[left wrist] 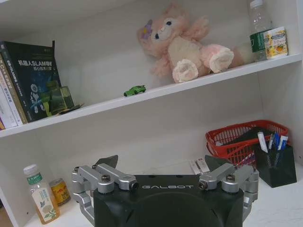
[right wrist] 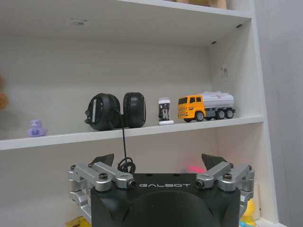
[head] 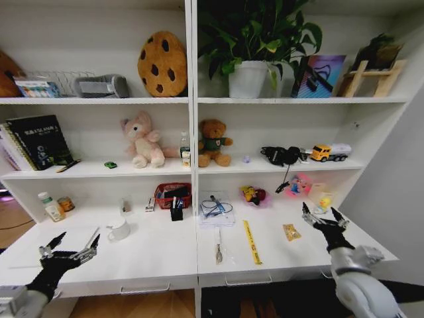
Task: Organize the objects on the table.
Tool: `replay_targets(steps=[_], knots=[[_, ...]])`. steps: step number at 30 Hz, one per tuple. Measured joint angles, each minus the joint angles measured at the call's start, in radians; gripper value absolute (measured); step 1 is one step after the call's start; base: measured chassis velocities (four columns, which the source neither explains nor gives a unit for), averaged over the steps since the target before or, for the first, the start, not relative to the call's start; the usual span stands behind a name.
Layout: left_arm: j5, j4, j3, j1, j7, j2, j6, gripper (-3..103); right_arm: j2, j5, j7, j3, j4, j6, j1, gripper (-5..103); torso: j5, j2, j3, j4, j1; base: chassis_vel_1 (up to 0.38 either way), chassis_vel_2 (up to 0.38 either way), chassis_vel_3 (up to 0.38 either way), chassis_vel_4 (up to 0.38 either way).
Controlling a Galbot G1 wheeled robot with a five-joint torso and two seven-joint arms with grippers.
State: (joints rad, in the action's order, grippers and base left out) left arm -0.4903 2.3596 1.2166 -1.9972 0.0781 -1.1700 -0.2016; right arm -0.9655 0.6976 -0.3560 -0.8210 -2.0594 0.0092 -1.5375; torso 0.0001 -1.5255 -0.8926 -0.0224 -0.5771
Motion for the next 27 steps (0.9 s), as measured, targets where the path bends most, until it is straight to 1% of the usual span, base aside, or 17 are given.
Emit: replay_targets(steps=[1,4,6,7,9,14,23,26,27], knots=[[0.000,0.000,0.000,0.000,0.000,0.000,0.000,100,-0.001,-0.024,-0.021,0.017,0.012,0.026,0.011,100,0.0001,0.000,0.000,-0.0001,0.000,0.000,0.000,0.000,0.000],[0.000,0.000,0.000,0.000,0.000,0.000,0.000,100,-0.012,-0.042,-0.035,0.030,0.024,0.020,0.003,100,0.0001,0.000,0.000,-0.0002,0.000,0.000,0.000,0.000,0.000],[0.000,0.000,0.000,0.000,0.000,0.000,0.000,100,-0.018,-0.032,-0.030,0.030,0.032,-0.038,-0.012,100,0.0000,0.000,0.000,-0.0004,0.000,0.000,0.000,0.000,0.000],[0.000,0.000,0.000,0.000,0.000,0.000,0.000,100,-0.018,-0.032,-0.030,0.030,0.032,-0.038,-0.012,100,0.0000,0.000,0.000,-0.0004,0.000,0.000,0.000,0.000,0.000],[0.000,0.000,0.000,0.000,0.000,0.000,0.000,100,-0.017,-0.023,-0.015,0.030,0.049,-0.061,-0.013,100,-0.0001,0.000,0.000,-0.0004,0.000,0.000,0.000,0.000,0.000],[0.000,0.000,0.000,0.000,0.000,0.000,0.000,100,-0.016,-0.013,0.016,0.030,0.068,-0.063,-0.007,100,-0.0001,0.000,0.000,-0.0003,0.000,0.000,0.000,0.000,0.000],[0.000,0.000,0.000,0.000,0.000,0.000,0.000,100,-0.029,-0.016,0.017,0.033,0.070,-0.062,-0.011,100,-0.0001,0.000,0.000,-0.0003,0.000,-0.067,0.044,0.053,-0.046],[0.000,0.000,0.000,0.000,0.000,0.000,0.000,100,-0.039,-0.027,0.016,0.039,0.073,-0.054,-0.014,100,-0.0001,0.000,0.000,-0.0002,0.000,-0.101,0.090,0.094,-0.099],[0.000,0.000,0.000,0.000,0.000,0.000,0.000,100,-0.048,-0.058,0.025,0.040,0.082,-0.035,-0.021,100,-0.0001,0.000,0.000,-0.0003,0.000,-0.060,0.090,0.066,-0.052]])
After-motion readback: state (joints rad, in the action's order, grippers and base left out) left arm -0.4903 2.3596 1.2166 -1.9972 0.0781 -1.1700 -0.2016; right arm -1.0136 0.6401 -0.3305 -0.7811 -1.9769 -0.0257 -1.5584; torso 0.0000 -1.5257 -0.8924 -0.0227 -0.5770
